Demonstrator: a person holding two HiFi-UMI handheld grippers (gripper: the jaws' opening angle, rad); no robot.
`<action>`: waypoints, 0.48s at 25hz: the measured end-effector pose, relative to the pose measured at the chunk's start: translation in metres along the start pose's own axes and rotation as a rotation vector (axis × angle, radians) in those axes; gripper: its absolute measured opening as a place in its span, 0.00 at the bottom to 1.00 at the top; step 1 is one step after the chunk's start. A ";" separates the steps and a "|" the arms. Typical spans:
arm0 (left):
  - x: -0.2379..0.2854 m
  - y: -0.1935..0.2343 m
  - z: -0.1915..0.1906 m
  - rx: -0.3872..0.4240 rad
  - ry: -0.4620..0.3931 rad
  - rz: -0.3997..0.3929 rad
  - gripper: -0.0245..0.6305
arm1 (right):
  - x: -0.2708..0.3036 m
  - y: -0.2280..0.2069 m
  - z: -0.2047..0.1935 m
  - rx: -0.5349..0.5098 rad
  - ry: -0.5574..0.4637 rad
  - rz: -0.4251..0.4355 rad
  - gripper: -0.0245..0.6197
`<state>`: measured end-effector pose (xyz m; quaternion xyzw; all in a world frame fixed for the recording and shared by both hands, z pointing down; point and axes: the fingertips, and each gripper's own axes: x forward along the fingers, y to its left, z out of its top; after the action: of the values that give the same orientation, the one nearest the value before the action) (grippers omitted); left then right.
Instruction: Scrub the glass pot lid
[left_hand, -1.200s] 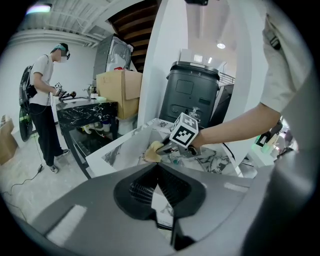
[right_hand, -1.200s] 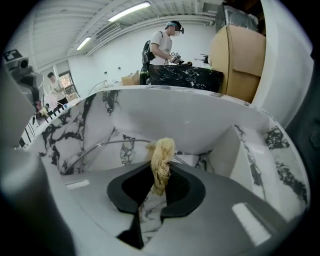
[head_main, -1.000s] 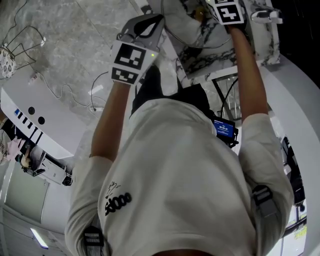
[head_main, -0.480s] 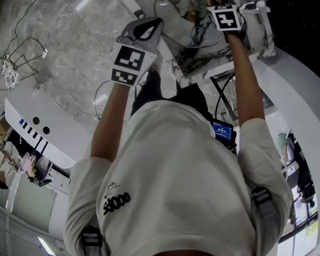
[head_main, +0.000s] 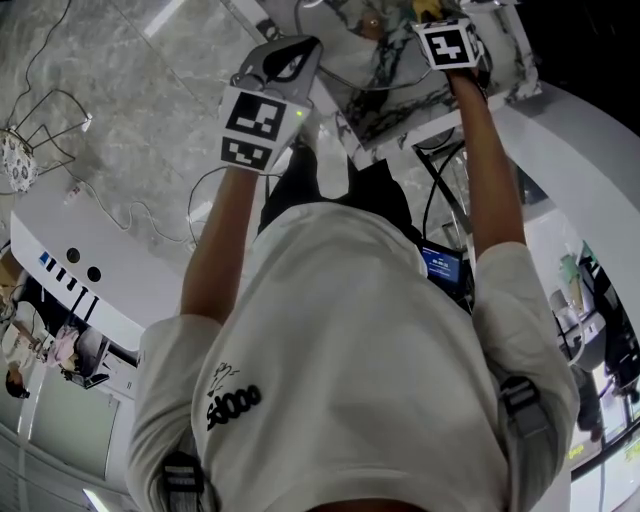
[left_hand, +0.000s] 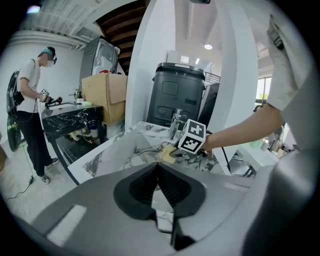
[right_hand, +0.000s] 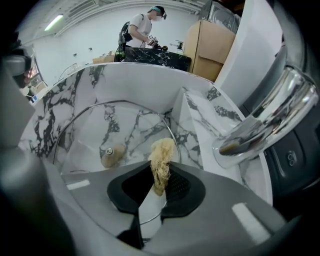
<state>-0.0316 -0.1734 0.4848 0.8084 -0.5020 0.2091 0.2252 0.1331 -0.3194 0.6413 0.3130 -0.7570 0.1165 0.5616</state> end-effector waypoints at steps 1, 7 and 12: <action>0.000 -0.001 0.000 0.001 -0.002 -0.001 0.05 | -0.002 0.000 -0.004 -0.008 0.009 -0.005 0.11; -0.004 -0.007 0.001 0.006 -0.019 -0.010 0.05 | -0.012 0.004 -0.024 -0.081 0.062 -0.017 0.11; -0.008 -0.012 0.001 0.012 -0.029 -0.011 0.05 | -0.018 0.014 -0.035 -0.115 0.080 0.013 0.11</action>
<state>-0.0242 -0.1634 0.4774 0.8156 -0.4994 0.1988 0.2143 0.1548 -0.2839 0.6388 0.2703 -0.7415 0.0889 0.6076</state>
